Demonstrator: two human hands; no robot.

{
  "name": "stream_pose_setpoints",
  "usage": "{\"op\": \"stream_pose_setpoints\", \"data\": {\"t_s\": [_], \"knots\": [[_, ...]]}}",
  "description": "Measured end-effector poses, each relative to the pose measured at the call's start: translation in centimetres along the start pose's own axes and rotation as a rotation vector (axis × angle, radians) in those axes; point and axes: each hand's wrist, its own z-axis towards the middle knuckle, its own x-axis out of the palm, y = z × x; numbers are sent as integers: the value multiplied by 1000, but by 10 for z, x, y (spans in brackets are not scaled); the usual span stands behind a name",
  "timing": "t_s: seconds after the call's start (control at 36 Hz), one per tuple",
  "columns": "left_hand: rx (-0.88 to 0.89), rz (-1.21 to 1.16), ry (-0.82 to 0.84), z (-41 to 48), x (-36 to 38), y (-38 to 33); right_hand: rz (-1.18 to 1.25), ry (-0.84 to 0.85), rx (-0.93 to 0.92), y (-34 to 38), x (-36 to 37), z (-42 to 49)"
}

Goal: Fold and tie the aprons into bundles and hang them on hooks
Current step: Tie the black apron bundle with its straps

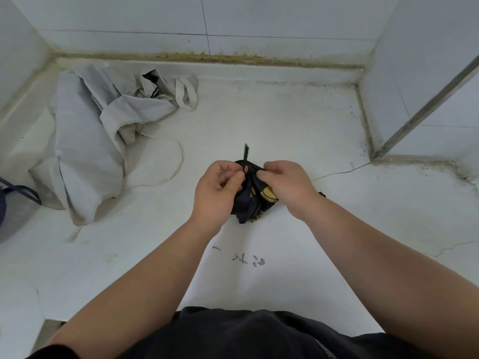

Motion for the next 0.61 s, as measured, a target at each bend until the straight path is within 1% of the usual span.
{"op": "stream_pose_setpoints", "data": {"t_s": [0.08, 0.17, 0.25, 0.39, 0.53, 0.61], "knots": [[26, 41, 4, 1, 0, 0, 37, -60, 100, -7, 1, 8], [57, 75, 25, 1, -1, 1, -69, -26, 99, -7, 1, 8], [78, 113, 29, 5, -1, 1, -65, -3, 143, -4, 2, 6], [42, 130, 17, 11, 1, -1, -7, -44, -15, 3, 6, 2], [-72, 41, 8, 14, 2, -10, -184, -90, -196, -2, 9, 2], [-105, 75, -15, 17, 2, -15, -230, -148, -333, -3, 11, -1]]}}
